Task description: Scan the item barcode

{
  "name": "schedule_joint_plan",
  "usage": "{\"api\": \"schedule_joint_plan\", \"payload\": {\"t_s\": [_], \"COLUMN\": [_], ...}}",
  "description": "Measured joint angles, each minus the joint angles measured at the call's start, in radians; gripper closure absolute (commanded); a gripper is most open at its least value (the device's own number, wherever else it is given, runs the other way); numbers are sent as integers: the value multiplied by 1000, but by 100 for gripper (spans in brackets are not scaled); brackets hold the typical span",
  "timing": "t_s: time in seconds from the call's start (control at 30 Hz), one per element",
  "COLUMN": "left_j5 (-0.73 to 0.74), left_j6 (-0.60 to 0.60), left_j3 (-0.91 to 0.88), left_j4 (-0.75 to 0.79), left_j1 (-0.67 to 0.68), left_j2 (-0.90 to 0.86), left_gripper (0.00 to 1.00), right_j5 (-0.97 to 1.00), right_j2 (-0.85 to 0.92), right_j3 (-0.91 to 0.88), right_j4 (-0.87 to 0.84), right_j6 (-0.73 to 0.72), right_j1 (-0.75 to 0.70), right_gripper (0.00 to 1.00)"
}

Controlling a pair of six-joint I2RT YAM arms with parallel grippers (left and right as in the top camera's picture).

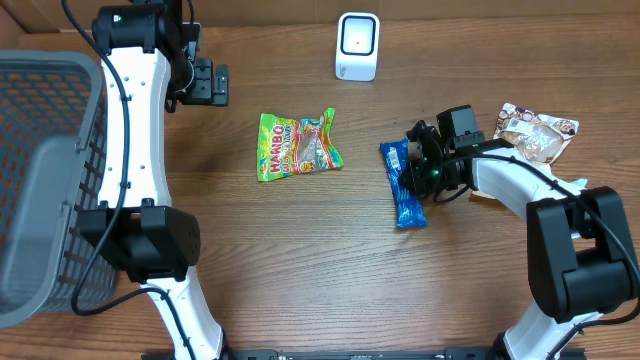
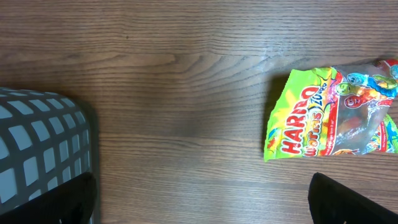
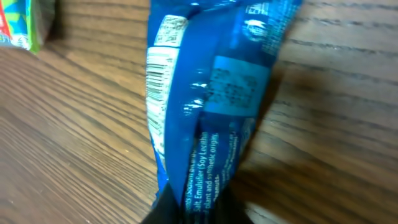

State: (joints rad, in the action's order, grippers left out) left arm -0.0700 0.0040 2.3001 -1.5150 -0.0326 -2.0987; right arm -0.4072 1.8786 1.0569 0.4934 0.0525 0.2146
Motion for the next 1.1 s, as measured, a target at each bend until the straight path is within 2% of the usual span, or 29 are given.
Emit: {"api": "schedule_joint_plan", "payload": {"t_s": [0.3,0.43,0.83,1.1], "left_j5": [0,0,0,0], "left_j6": [0,0,0,0], "left_j3": [0,0,0,0], "left_j4": [0,0,0,0], "left_j1": [0,0,0,0], "left_j2": [0,0,0,0], "left_gripper": [0,0,0,1], "right_j5": [-61,-101,-147,-154], "right_j2": [5,-24,-394,-504], "right_j3": [63,124,174,174], "right_j4": [130,135,93,95], "right_j6": [-1,0,55,76], "right_j1": [-1,1,65,68], "right_gripper": [96,96,96,96]}}
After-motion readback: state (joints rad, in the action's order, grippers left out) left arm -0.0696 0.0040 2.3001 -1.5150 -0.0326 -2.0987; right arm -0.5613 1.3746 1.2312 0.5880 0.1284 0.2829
